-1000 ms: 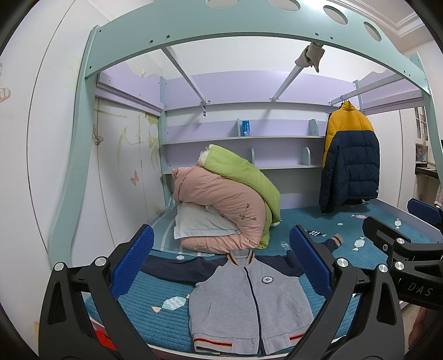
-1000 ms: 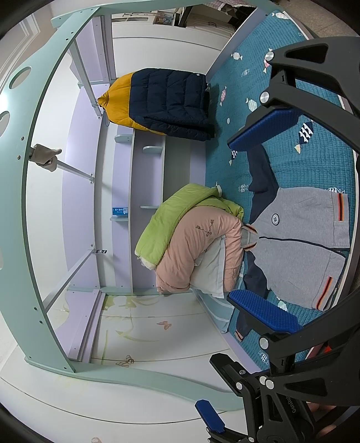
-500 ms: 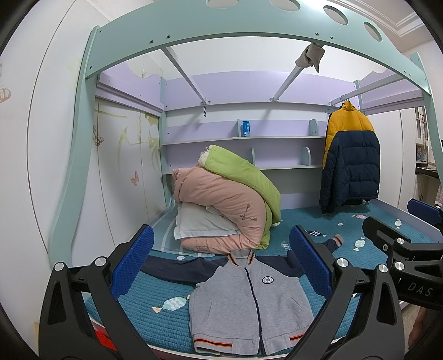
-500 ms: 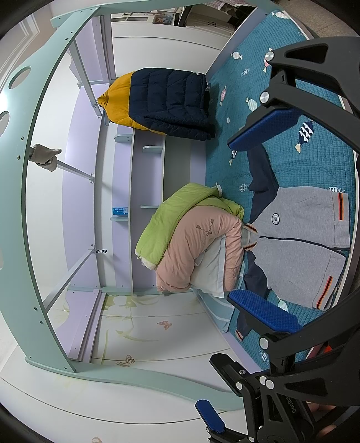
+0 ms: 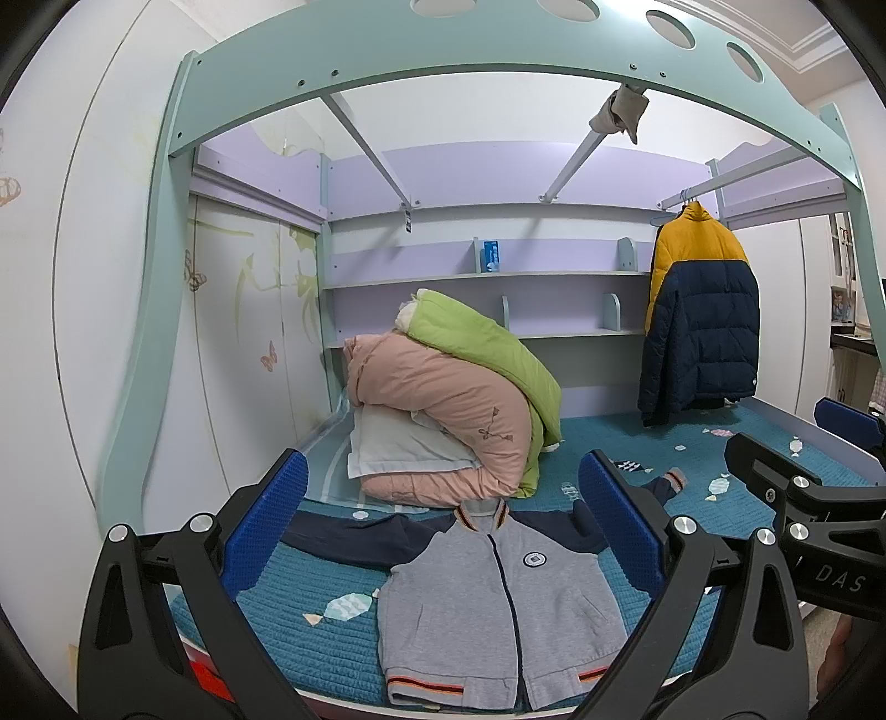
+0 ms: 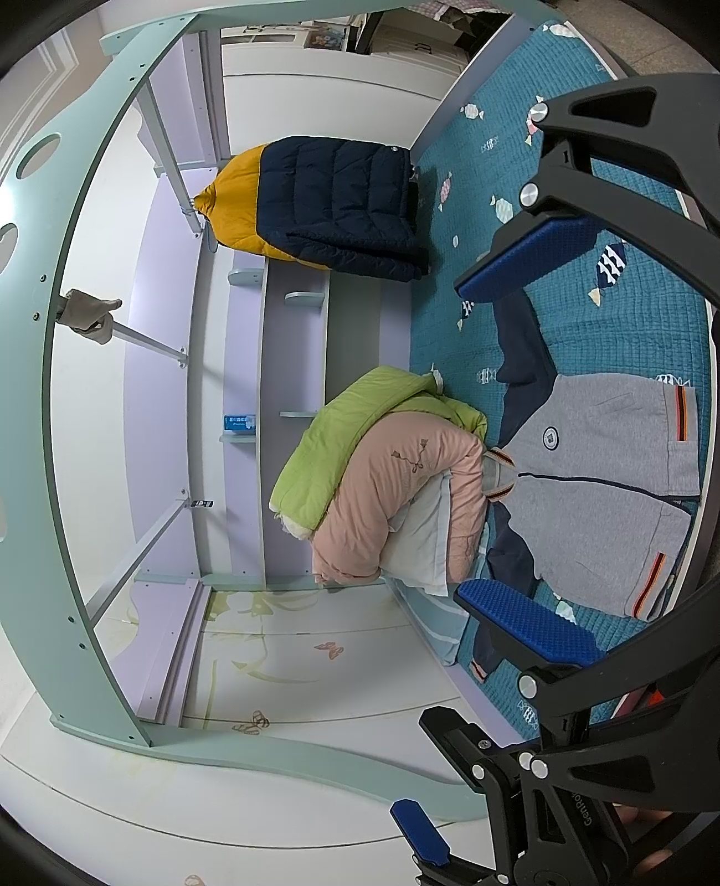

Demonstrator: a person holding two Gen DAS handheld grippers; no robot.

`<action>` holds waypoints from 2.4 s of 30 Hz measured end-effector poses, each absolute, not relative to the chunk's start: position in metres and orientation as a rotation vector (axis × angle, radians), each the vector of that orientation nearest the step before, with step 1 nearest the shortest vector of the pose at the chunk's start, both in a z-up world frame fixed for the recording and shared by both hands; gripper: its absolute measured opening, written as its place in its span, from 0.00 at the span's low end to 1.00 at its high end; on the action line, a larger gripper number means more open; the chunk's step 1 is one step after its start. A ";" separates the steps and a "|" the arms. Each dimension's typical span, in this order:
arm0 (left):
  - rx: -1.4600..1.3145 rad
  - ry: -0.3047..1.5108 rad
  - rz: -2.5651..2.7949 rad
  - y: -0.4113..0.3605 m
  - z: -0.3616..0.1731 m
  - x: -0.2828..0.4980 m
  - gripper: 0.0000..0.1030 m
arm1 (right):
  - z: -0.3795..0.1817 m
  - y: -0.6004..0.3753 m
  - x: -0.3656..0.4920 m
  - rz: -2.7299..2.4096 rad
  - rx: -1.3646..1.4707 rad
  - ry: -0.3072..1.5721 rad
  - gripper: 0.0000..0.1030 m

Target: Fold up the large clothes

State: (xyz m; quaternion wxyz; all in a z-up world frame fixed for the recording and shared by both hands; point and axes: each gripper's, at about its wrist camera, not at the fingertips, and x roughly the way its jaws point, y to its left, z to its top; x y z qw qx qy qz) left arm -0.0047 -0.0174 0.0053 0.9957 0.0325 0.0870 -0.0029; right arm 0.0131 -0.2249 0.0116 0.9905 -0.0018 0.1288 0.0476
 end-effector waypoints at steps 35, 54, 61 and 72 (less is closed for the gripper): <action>0.068 0.175 -0.007 -0.021 0.005 -0.006 0.95 | 0.004 -0.213 0.015 0.095 0.005 0.268 0.94; 0.047 0.376 -0.001 0.006 -0.044 0.062 0.95 | -0.042 -0.202 0.082 0.110 0.022 0.426 0.94; 0.008 0.546 0.036 0.033 -0.100 0.130 0.95 | -0.093 -0.180 0.150 0.161 0.050 0.570 0.94; -0.154 0.845 0.017 0.115 -0.208 0.258 0.95 | -0.183 -0.114 0.272 0.219 0.009 0.750 0.94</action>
